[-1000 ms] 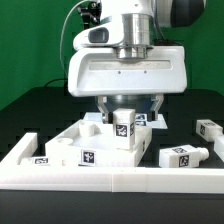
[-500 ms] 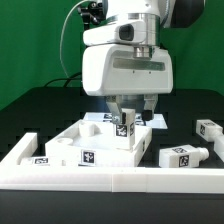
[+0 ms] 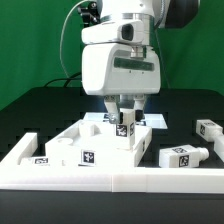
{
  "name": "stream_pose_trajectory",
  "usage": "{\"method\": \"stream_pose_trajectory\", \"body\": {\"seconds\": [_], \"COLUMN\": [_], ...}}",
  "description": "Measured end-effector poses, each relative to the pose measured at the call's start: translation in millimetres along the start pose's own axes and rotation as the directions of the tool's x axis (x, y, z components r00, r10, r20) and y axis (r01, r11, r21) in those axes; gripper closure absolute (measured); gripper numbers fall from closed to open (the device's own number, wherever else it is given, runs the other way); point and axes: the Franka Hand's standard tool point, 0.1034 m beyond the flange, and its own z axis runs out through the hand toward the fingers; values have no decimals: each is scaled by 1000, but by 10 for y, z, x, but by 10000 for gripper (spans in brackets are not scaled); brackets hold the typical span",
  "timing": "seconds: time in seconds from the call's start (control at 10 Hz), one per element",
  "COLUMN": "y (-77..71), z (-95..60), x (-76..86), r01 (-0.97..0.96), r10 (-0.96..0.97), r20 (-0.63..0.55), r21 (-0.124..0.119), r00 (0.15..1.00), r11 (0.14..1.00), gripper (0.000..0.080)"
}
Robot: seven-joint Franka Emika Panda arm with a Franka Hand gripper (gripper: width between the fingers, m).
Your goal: Assemble one leg
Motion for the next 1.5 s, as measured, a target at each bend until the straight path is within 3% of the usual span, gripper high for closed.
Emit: {"method": "stream_pose_trajectory", "body": {"seconds": [0.1, 0.2, 0.3, 0.5, 0.6, 0.8, 1.1, 1.2, 1.4, 1.5], "y": [-2, -4, -3, -4, -29, -96, -229, -258, -264, -264], "z": [3, 4, 4, 4, 13, 24, 41, 46, 46, 47], "x": [0, -1, -1, 0, 38, 116, 294, 371, 392, 392], "r01": [0, -14, -30, -41, -243, -545, -863, -903, -943, -937], "r10": [0, 14, 30, 41, 243, 545, 864, 903, 944, 938], "r20": [0, 0, 0, 0, -7, -13, -3, -11, -11, -12], "r21": [0, 1, 1, 1, 6, 17, 40, 40, 45, 45], "r00": [1000, 1000, 1000, 999, 970, 838, 503, 429, 330, 347], "r11": [1000, 1000, 1000, 999, 970, 838, 503, 429, 330, 347], "gripper": [379, 379, 512, 512, 512, 512, 512, 512, 512, 438]}}
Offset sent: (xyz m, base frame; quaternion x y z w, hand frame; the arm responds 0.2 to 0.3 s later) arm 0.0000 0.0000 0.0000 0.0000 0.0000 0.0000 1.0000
